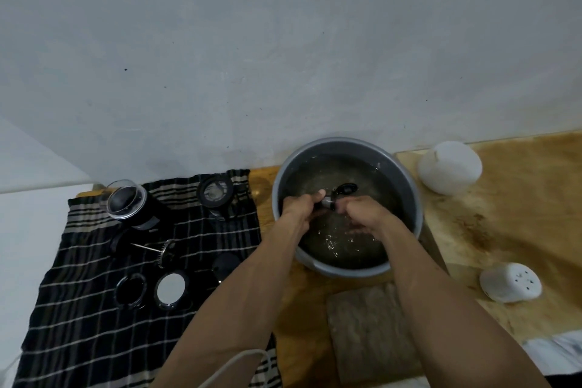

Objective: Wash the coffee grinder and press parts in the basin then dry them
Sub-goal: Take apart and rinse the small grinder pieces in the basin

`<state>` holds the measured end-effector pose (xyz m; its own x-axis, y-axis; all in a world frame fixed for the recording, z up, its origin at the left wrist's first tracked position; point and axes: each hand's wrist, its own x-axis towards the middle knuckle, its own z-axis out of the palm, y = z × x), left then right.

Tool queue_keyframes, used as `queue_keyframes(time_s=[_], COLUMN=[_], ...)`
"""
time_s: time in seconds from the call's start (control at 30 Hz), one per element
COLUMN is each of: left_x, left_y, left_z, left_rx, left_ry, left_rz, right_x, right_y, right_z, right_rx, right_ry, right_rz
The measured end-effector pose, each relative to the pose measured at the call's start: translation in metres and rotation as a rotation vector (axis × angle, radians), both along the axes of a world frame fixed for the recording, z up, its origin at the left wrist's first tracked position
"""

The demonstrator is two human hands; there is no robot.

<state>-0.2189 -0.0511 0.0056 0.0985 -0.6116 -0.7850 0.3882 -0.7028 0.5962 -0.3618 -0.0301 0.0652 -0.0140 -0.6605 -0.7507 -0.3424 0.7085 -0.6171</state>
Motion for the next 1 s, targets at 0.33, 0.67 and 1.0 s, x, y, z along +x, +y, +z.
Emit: queue_keyframes(time_s=[0.33,0.67,1.0], left_x=[0.000,-0.004,0.005], left_y=[0.004,0.013,-0.016], left_z=[0.004,0.030,0.062], left_rx=[0.142,-0.156,-0.312], left_ry=[-0.207,-0.030,-0.320], left_rz=[-0.266,-0.210,-0.243], right_x=[0.015,-0.003,-0.026], right_y=[0.004,0.010,0.015], right_z=[-0.025,-0.001,0.000], right_rx=[-0.039,-0.222,-0.097], right_ry=[0.097,-0.121,0.086], right_rz=[-0.122,-0.298,-0.605])
